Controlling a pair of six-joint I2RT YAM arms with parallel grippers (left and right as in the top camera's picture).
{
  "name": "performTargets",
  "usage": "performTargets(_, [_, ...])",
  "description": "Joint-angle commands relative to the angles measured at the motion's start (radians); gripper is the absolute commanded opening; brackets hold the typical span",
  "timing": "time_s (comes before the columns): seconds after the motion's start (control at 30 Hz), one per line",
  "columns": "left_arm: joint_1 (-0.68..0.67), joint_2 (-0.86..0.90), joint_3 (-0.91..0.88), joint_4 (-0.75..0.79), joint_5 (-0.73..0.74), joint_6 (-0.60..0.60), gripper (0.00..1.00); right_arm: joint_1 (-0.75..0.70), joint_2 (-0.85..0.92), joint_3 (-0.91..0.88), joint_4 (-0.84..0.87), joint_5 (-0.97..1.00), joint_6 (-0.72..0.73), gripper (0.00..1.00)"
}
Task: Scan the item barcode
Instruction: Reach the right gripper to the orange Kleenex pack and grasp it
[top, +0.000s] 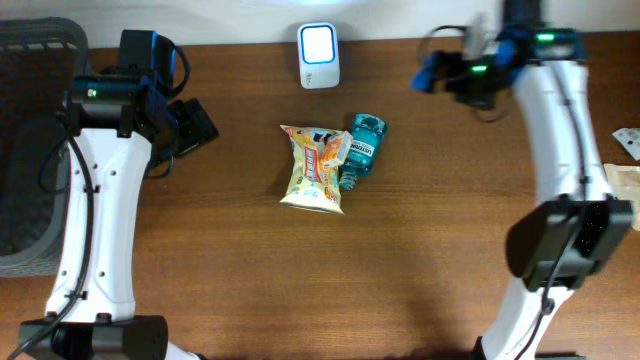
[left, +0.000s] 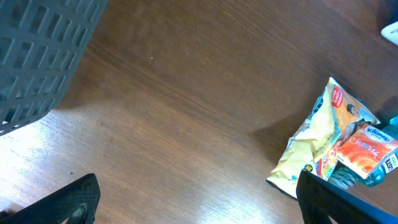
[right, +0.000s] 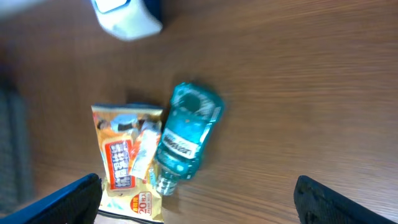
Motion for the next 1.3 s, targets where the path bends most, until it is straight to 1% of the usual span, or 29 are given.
performTargets(0.0, [0.000,-0.005,0.002,-0.001,0.000,-0.010,0.99,0.126,0.037,0.000,0.029,0.202,0.091,0.99])
performTargets(0.13, [0.000,-0.005,0.002,-0.001,0.000,-0.010,0.99,0.234,0.089,0.000,0.055,0.209,0.134,1.00])
performTargets(0.17, [0.000,-0.005,0.002,-0.001,0.000,-0.010,0.99,0.255,0.105,0.000,0.054,0.209,0.148,0.98])
performTargets(0.2, [0.000,-0.005,0.002,-0.001,0.000,-0.010,0.99,0.281,0.124,0.000,0.051,0.204,0.150,0.94])
performTargets(0.33, [0.000,-0.005,0.002,-0.001,0.000,-0.010,0.99,0.354,0.170,0.000,0.043,0.205,0.182,0.82])
performTargets(0.4, [0.000,-0.005,0.002,-0.001,0.000,-0.010,0.99,0.385,0.183,0.000,0.047,0.227,0.236,0.78])
performTargets(0.5, [0.000,-0.005,0.002,-0.001,0.000,-0.010,0.99,0.423,0.203,0.000,0.048,0.334,0.340,0.72])
performTargets(0.63, [0.000,-0.005,0.002,-0.001,0.000,-0.010,0.99,0.434,0.240,0.000,0.050,0.396,0.406,0.69])
performTargets(0.8, [0.000,-0.005,0.002,-0.001,0.000,-0.010,0.99,0.426,0.280,0.000,0.048,0.396,0.413,0.66])
performTargets(1.03, [0.000,-0.005,0.002,-0.001,0.000,-0.010,0.99,0.378,0.280,0.000,0.047,0.342,0.413,0.46])
performTargets(1.13, [0.000,-0.005,0.002,-0.001,0.000,-0.010,0.99,0.360,0.281,0.000,0.043,0.303,0.413,0.45])
performTargets(1.27, [0.000,-0.005,0.002,-0.001,0.000,-0.011,0.99,0.361,0.282,0.000,0.045,0.301,0.414,0.46])
